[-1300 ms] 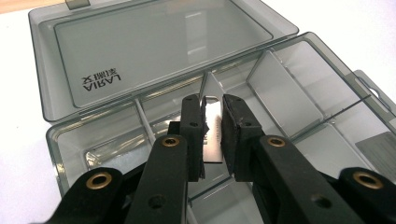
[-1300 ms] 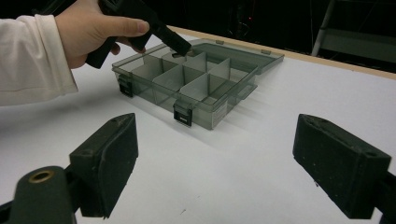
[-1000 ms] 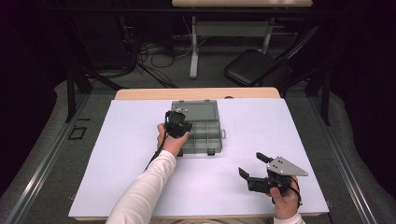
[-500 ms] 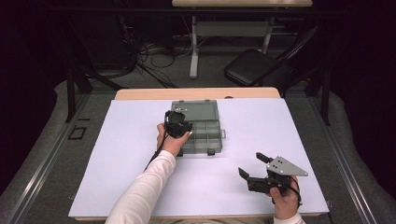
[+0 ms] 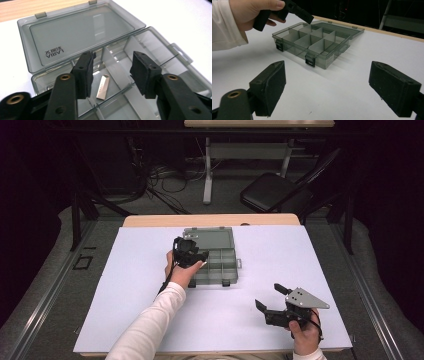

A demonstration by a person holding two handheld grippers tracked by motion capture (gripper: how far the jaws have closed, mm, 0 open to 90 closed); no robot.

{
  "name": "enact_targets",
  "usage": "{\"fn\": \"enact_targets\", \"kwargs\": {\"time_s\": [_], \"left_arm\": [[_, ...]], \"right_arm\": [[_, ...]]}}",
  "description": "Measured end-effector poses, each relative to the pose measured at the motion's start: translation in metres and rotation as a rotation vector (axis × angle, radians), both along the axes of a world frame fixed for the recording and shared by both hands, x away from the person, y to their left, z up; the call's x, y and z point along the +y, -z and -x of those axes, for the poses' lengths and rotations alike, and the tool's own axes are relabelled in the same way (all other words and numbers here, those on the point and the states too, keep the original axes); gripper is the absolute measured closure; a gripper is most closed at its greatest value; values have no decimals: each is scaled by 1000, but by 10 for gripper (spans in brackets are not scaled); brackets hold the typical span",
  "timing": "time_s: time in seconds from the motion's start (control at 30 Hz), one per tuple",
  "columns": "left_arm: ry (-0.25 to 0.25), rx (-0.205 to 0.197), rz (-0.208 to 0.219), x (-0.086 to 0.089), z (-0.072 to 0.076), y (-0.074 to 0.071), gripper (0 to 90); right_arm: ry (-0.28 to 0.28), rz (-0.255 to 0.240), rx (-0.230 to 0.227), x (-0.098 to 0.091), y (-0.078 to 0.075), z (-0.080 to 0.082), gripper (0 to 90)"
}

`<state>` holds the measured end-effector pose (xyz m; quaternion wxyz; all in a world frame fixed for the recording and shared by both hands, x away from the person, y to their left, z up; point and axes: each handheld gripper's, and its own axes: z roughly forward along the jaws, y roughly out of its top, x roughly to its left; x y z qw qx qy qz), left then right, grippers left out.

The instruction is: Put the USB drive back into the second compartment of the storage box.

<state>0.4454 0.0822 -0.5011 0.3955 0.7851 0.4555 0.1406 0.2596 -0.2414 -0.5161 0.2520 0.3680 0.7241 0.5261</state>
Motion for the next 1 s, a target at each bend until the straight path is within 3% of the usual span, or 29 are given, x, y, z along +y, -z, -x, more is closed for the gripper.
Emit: {"fn": "enact_targets", "kwargs": {"time_s": [0.2,0.3,0.4,0.53,0.63,1.0], "left_arm": [[22,-19,7,5,6,-8,419],[47,-21,35,8,11,-9,399],[69,-24,58,10,16,-10,328],[105,-4,59,12,20,-10,207],[116,-18,55,14,25,-10,158],[157,-38,99,25,49,-13,83]], "right_arm": [[1,0,1,0,0,0,139],[1,-1,0,0,0,0,139],[1,0,2,0,0,0,139],[1,0,4,1,0,0,139],[2,0,4,1,0,0,139],[3,1,3,1,0,0,139]]}}
